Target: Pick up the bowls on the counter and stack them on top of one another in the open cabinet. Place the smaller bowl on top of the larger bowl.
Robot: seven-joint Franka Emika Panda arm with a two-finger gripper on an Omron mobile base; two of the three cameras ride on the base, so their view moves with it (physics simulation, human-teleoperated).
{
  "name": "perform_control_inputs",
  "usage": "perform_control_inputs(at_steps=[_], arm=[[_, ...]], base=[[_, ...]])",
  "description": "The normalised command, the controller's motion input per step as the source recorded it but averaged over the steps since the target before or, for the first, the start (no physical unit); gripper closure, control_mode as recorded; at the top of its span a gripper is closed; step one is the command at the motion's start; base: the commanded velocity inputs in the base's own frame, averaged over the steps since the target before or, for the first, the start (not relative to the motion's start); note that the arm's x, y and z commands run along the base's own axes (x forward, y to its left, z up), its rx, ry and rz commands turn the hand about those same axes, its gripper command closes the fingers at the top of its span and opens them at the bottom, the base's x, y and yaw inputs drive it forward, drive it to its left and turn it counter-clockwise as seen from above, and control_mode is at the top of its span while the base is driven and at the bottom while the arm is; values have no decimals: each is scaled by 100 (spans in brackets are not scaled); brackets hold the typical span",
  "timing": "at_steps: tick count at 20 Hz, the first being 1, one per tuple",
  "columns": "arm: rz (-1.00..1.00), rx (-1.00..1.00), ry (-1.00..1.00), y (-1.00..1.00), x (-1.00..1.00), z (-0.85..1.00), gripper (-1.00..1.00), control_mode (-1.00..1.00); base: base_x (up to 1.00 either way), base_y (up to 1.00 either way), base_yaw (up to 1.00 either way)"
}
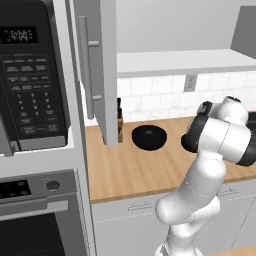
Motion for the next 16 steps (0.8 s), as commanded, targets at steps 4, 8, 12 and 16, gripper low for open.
perform_control_inputs(at_steps=[4, 8, 12, 16], arm=[[0, 0, 0, 0, 35, -32, -100, -100], [0, 0, 0, 0, 33, -34, -100, -100], [0, 0, 0, 0, 39, -31, -100, -100], [0, 0, 0, 0, 28, -36, -100, -100]], base=[[0, 0, 0], [0, 0, 0], [0, 0, 0], [0, 0, 0]])
